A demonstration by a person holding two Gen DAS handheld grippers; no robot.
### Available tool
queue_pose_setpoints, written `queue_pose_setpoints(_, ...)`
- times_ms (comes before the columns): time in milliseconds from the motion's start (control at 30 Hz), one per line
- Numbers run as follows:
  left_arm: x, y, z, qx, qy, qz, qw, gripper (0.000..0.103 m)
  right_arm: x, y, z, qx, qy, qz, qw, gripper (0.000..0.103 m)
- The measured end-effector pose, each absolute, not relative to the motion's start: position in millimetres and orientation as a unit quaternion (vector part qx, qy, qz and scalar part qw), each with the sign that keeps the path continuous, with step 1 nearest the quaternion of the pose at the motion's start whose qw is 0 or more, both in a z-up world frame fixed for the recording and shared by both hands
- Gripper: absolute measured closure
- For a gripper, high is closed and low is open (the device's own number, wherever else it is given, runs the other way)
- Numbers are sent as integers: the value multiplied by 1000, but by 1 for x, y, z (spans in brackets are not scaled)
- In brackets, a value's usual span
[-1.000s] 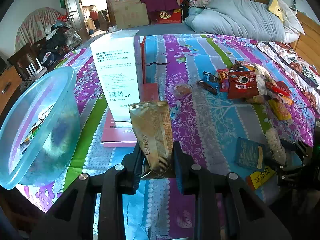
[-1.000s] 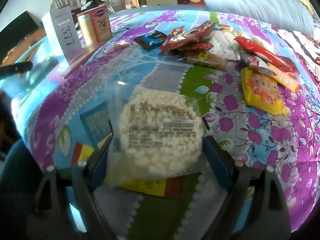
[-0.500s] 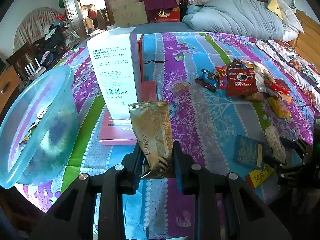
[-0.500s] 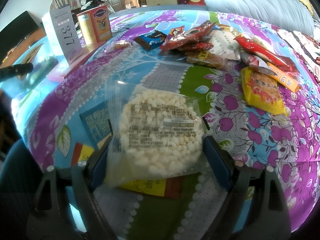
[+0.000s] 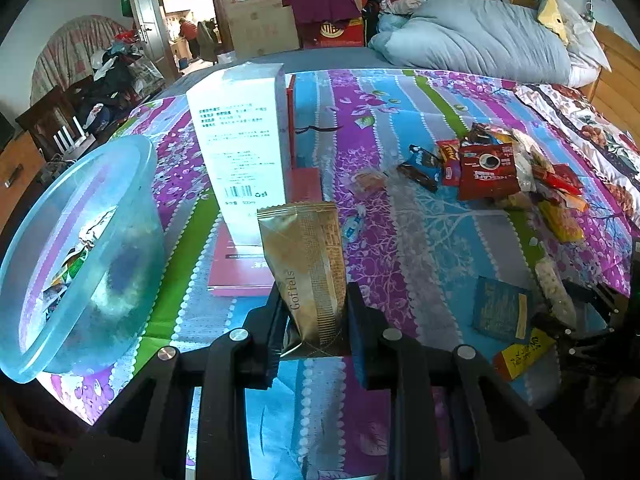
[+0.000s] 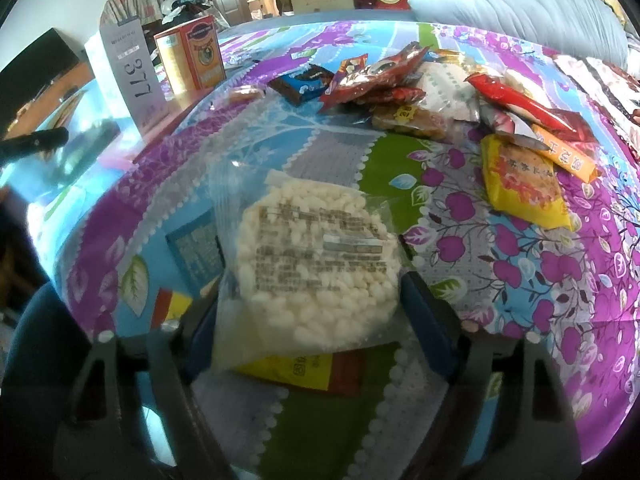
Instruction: Organize snacks
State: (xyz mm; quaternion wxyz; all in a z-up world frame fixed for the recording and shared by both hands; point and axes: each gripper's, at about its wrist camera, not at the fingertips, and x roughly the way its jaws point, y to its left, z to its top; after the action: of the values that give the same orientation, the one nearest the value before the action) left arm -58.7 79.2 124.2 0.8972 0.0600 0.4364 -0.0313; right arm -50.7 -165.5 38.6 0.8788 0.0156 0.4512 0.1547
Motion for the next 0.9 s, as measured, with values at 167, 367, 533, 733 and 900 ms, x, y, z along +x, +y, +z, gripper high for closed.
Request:
queue_pose_setpoints(167, -59, 82, 124, 59, 438, -32, 896, 74, -52, -160, 43, 11, 452, 166, 877, 27)
queue_pose_setpoints(367, -59, 87, 130, 56, 433, -31, 899, 74, -54, -154, 53, 7, 445, 173, 879, 29)
queue_pose_setpoints(533, -59, 91, 135, 52, 429, -28, 901, 74, -50, -157, 69, 21, 431, 170, 886, 29)
queue_pose_setpoints(733, -61, 98, 143, 43, 422, -26, 905, 74, -44, -161, 87, 42, 423, 167, 890, 29)
queue_pose_setpoints(900, -62, 112, 151, 31, 413, -16, 910, 74, -43, -151, 114, 43, 401, 181, 897, 29)
